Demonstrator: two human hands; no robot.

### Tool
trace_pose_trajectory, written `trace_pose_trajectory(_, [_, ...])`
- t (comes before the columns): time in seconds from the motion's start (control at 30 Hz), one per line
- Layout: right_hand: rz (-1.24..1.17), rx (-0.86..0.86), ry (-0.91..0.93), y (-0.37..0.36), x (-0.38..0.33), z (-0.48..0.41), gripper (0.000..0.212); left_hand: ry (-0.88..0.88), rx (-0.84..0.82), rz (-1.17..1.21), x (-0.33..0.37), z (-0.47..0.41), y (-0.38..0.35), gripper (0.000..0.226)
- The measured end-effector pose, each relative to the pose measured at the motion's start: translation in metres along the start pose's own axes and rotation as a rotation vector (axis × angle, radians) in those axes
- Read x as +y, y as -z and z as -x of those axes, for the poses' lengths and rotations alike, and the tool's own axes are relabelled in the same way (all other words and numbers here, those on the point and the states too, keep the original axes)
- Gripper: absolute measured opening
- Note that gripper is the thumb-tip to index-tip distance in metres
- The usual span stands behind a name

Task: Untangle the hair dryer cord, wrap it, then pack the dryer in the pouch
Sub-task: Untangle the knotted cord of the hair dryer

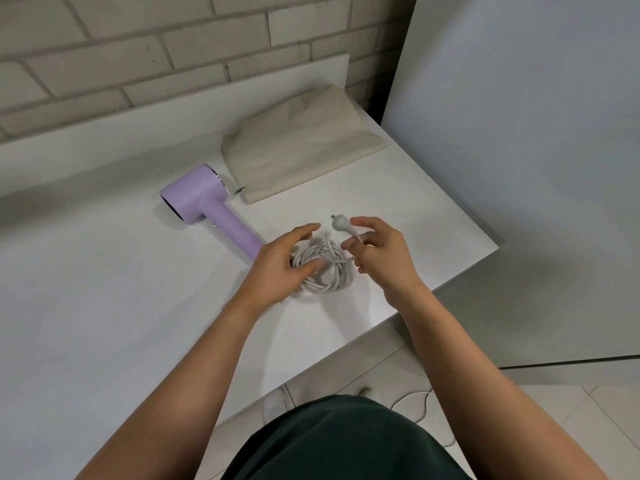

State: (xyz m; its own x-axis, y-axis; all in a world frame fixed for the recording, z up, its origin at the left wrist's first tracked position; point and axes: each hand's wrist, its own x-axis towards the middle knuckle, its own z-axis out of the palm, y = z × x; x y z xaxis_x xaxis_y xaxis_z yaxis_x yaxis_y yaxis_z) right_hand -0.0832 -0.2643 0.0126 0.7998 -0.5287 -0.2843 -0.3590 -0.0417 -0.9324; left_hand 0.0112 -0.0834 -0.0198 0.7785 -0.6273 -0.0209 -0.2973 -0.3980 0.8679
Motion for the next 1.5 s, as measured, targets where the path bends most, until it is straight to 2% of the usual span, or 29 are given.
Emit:
trace_pose_trajectory(0.1, [-0.298, -0.035, -0.109, 0.005, -0.003, 0.002, 0.059, 0.005, -0.064, 0.030, -0.001, -0.002, 0.002, 0.044])
trace_pose_trajectory(0.17, [-0.411, -0.063, -0.191, 0.009, -0.004, 0.001, 0.062, 0.025, -0.112, 0.051, 0.000, -0.002, 0.003, 0.039])
trace_pose_trajectory(0.23, [-0.535, -0.098, -0.263, 0.015, -0.007, 0.000, 0.046, 0.039, -0.154, 0.076, 0.002, -0.002, 0.006, 0.033])
trace_pose_trajectory(0.3, [-0.601, -0.134, -0.303, 0.020, -0.009, -0.001, 0.016, 0.038, -0.181, 0.098, 0.004, 0.000, 0.007, 0.027])
trace_pose_trajectory(0.33, [-0.604, -0.140, -0.315, 0.022, -0.009, -0.001, 0.010, 0.036, -0.189, 0.105, 0.005, 0.000, 0.006, 0.024])
trace_pose_trajectory(0.4, [-0.591, -0.138, -0.312, 0.024, -0.008, -0.001, 0.012, 0.039, -0.179, 0.090, 0.005, 0.001, 0.005, 0.020])
trace_pose_trajectory(0.5, [-0.607, -0.080, -0.250, 0.025, -0.006, -0.002, 0.007, 0.053, -0.144, 0.062, -0.001, -0.001, 0.005, 0.024])
trace_pose_trajectory(0.73, [-0.528, 0.125, -0.054, 0.012, -0.004, 0.001, 0.035, 0.069, -0.189, 0.036, -0.007, 0.001, 0.010, 0.039])
trace_pose_trajectory(0.8, [-0.506, 0.164, -0.026, 0.009, -0.006, 0.001, 0.035, 0.048, -0.153, -0.016, -0.005, 0.001, 0.009, 0.033])
trace_pose_trajectory(1.0, [-0.526, 0.136, 0.031, 0.014, -0.012, 0.001, 0.047, 0.026, -0.018, -0.150, -0.005, 0.000, 0.010, 0.030])
trace_pose_trajectory(1.03, [-0.502, 0.110, 0.048, 0.017, -0.012, 0.002, 0.047, 0.028, -0.011, -0.137, -0.004, -0.001, 0.011, 0.029])
trace_pose_trajectory(1.13, [-0.312, 0.013, 0.138, 0.029, -0.009, 0.002, 0.028, 0.054, 0.000, -0.068, -0.001, -0.001, 0.012, 0.029])
trace_pose_trajectory(1.27, [0.237, -0.073, 0.217, 0.048, -0.002, -0.004, 0.026, 0.066, -0.009, -0.039, -0.005, 0.000, 0.011, 0.027])
trace_pose_trajectory(1.37, [0.609, -0.170, 0.252, 0.055, -0.003, -0.007, 0.016, 0.056, -0.021, -0.041, -0.003, -0.001, 0.009, 0.024])
trace_pose_trajectory(1.5, [0.960, -0.360, 0.367, 0.044, 0.000, -0.011, 0.030, 0.048, -0.006, -0.025, 0.002, -0.005, 0.008, 0.022])
